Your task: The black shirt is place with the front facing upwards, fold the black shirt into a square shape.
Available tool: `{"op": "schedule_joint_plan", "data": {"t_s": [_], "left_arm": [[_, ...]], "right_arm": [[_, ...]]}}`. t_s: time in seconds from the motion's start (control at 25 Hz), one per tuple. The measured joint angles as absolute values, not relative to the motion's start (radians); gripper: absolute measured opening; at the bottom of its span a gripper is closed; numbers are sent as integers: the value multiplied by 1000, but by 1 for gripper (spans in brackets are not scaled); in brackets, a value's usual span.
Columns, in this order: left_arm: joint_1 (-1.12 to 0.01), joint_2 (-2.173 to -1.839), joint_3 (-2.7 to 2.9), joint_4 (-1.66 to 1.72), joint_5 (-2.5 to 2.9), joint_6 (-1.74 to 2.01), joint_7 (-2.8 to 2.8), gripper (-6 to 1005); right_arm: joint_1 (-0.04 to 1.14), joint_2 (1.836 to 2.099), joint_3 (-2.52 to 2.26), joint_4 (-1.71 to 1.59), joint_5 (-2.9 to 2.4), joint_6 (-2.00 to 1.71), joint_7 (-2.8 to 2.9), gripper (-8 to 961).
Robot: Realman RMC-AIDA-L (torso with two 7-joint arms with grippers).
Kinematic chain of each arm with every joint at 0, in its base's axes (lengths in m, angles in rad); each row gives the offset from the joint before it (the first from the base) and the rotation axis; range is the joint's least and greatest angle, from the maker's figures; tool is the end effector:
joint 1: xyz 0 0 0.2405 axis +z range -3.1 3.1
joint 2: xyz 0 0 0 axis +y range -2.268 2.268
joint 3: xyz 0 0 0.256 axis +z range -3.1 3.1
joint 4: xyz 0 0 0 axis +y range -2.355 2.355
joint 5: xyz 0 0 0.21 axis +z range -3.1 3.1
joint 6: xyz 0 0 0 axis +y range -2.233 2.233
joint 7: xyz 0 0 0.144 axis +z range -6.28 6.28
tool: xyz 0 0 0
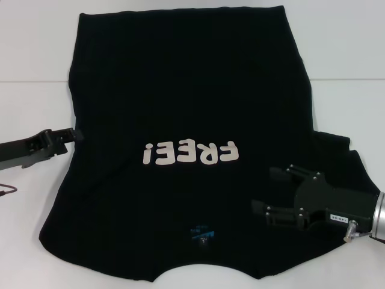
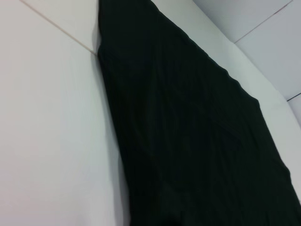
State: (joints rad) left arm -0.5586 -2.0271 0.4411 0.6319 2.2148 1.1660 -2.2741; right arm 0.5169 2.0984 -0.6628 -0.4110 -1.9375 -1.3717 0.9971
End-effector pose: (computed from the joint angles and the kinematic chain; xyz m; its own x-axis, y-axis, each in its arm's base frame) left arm -0.3372 0.3707 0.0474 0.0324 0.7376 0.6745 0.9995 -0.0261 -0.0195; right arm 0.2869 0.3172 -0.0454 0.8352 -0.2224 -0.5029 -0.4057 -0.8666 -0.2904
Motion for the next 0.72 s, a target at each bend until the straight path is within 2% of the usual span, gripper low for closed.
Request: {"op": "schedule_joint_plan", "data": {"t_s": [0.24, 0.72], "left_arm": [[-558, -2045, 448, 618, 2215, 1087, -2245, 627], [-566, -2054, 500, 595, 2217, 1064, -2226, 625]], "right_arm": [[517, 2098, -665, -411, -1937, -1368, 997, 921], [520, 2098, -666, -411, -1937, -1368, 997, 921]]}}
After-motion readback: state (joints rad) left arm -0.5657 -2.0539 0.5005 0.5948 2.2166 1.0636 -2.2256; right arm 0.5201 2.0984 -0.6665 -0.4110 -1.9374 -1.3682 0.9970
